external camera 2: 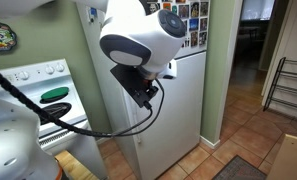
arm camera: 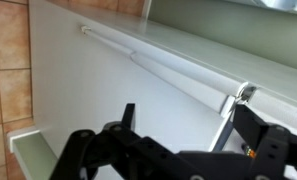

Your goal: Close the bottom refrigerator door fully

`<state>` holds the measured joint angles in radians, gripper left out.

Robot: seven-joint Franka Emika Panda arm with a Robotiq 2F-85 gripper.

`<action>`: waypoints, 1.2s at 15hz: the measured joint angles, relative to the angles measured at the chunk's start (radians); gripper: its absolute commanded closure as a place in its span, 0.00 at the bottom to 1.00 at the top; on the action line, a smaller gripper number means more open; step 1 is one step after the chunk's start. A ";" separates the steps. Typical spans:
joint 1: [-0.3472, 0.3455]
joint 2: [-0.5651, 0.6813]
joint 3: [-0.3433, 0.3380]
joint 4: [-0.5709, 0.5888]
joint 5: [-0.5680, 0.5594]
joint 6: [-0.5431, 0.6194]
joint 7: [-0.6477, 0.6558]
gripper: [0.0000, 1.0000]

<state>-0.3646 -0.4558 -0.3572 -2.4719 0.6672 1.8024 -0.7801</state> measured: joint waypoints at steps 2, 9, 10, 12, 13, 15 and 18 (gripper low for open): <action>-0.007 -0.086 0.008 -0.033 -0.053 0.075 0.006 0.00; -0.008 -0.316 0.000 -0.125 -0.150 0.239 0.034 0.00; -0.005 -0.343 -0.010 -0.133 -0.160 0.239 0.034 0.00; 0.011 -0.389 -0.044 -0.140 -0.180 0.222 0.021 0.00; 0.023 -0.409 -0.063 -0.141 -0.187 0.202 0.009 0.00; 0.050 -0.451 -0.099 -0.141 -0.190 0.146 -0.017 0.00; 0.079 -0.486 -0.125 -0.143 -0.190 0.116 -0.029 0.00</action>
<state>-0.2855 -0.9416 -0.4823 -2.6153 0.4768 1.9180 -0.8089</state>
